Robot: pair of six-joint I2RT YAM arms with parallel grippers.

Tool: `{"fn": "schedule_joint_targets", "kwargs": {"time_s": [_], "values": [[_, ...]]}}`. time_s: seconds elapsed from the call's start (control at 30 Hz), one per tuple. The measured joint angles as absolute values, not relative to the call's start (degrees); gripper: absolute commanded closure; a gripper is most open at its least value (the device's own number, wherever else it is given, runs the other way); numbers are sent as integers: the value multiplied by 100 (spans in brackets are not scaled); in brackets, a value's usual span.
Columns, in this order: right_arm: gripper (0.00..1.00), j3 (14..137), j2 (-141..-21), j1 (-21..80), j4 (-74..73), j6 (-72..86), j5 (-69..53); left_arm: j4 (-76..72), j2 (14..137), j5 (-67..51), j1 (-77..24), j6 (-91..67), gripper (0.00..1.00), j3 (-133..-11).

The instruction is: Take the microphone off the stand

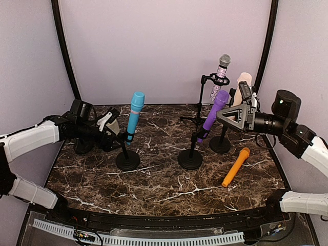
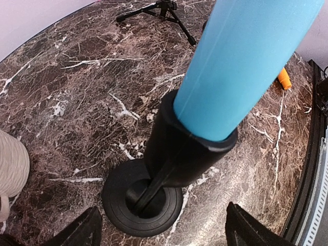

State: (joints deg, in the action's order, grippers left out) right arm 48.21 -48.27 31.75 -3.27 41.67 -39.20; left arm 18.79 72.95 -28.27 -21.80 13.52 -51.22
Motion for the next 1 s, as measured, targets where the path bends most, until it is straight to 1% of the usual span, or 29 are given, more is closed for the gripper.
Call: {"fn": "schedule_joint_targets", "kwargs": {"time_s": [0.13,0.2,0.23,0.37,0.5,0.7,0.77,0.87,1.0], "values": [[3,4823,-4967,3258,-318,4171,-3920,1868,7476,-2950,-2180,1459,20,-5162],[3,4823,-5028,3275,-316,4171,-3920,1861,7592,-3044,-2180,1500,26,-5227],[3,4842,-5133,3328,-320,4171,-3918,1822,7693,-3166,-2180,1544,34,-5258],[3,4888,-5205,3380,-338,4165,-3907,1787,7682,-3240,-2180,1531,40,-5256],[4,4921,-5262,3428,-311,4163,-3900,1715,7537,-3256,-2176,1483,44,-5164],[4,4930,-5424,3498,-298,4158,-3887,1651,7275,-3378,-2178,1363,47,-4974],[4,4930,-5454,3527,-298,4154,-3876,1638,7225,-3395,-2185,1326,46,-4923],[4,4934,-5461,3568,-298,4143,-3872,1632,7148,-3376,-2204,1288,43,-4836],[4,4952,-5461,3603,-287,4128,-3854,1592,7111,-3245,-2241,1280,44,-4805]]}}
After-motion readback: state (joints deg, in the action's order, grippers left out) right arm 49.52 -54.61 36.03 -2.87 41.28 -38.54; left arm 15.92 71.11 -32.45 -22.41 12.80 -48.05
